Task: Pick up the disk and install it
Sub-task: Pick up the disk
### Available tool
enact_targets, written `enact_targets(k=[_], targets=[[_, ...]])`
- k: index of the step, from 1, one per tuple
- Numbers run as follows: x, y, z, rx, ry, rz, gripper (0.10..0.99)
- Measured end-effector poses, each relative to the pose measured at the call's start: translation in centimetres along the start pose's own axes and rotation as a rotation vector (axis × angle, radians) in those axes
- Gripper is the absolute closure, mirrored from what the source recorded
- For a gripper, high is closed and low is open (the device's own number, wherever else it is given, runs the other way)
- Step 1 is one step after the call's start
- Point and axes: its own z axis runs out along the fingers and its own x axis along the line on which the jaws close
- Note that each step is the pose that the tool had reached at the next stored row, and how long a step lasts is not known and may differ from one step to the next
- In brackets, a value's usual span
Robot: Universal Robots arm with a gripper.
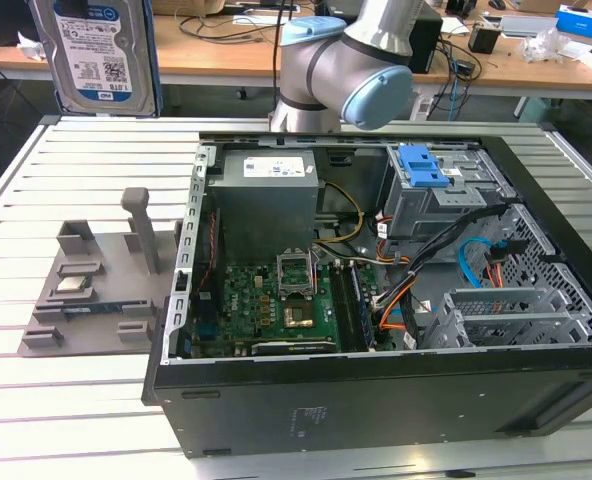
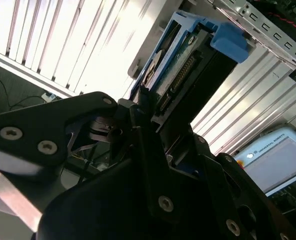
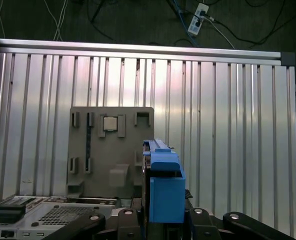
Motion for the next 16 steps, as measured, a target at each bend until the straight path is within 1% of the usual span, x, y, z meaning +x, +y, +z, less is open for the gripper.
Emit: enact_targets(k=[1,3,5,7,12,14,16], targets=[[0.10,-0.10,0.00,0.000,0.0000,0.000,0.718],[0.73,-0.51,-0.06,0.000,-0.0001,0.000,0.718],[1.13,-0.81,-0.10,-0.001,-0.0002,0.000,0.718],[1.76,-1.28,-0.15,-0.002,-0.0001,0.000,0.718],[2.69,-1.95,-0.24,-0.003,-0.0001,0.000,0.718],[3.32,-2.41,-0.29,-0.003,-0.0002,0.000,0.718],[3.76,-2.74,-0.33,-0.004,-0.0003,0.000,0.718]])
